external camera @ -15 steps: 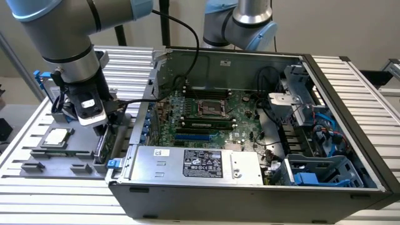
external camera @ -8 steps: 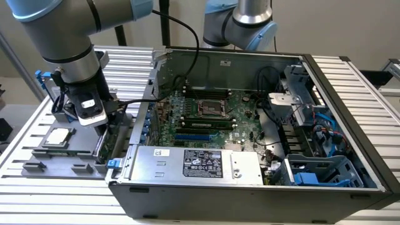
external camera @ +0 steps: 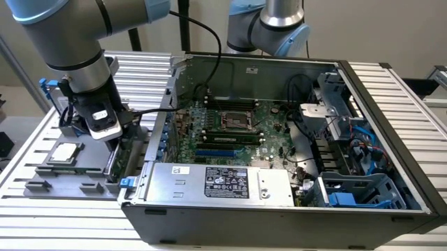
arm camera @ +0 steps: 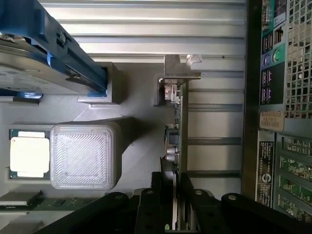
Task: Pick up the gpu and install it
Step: 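Pick up the gpu and move the gpu toward the slot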
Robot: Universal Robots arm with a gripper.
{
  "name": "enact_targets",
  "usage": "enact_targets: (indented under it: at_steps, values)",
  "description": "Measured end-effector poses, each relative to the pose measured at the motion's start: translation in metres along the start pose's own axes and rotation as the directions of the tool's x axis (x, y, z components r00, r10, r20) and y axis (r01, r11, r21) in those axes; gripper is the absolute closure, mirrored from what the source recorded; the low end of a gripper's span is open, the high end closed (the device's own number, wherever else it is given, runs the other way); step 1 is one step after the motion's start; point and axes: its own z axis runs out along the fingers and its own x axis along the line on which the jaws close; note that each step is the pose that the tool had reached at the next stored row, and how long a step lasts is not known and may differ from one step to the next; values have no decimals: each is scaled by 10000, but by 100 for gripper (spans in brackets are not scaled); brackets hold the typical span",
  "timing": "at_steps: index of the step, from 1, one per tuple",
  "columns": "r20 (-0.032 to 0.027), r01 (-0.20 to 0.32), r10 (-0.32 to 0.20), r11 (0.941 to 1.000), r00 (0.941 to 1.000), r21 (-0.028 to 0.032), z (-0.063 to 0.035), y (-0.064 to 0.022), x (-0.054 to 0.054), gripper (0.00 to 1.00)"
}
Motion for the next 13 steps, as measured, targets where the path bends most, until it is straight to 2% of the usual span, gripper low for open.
enact_targets:
  at_steps: [5, 10, 13]
  values:
    - [-10, 219, -219, 9998, 9998, -6, 0, 0, 1, 100]
    - [-9, 221, -221, 9998, 9998, -6, -1, -1, 1, 100]
    - [-10, 221, -221, 9998, 9998, -6, -53, 1, 0, 100]
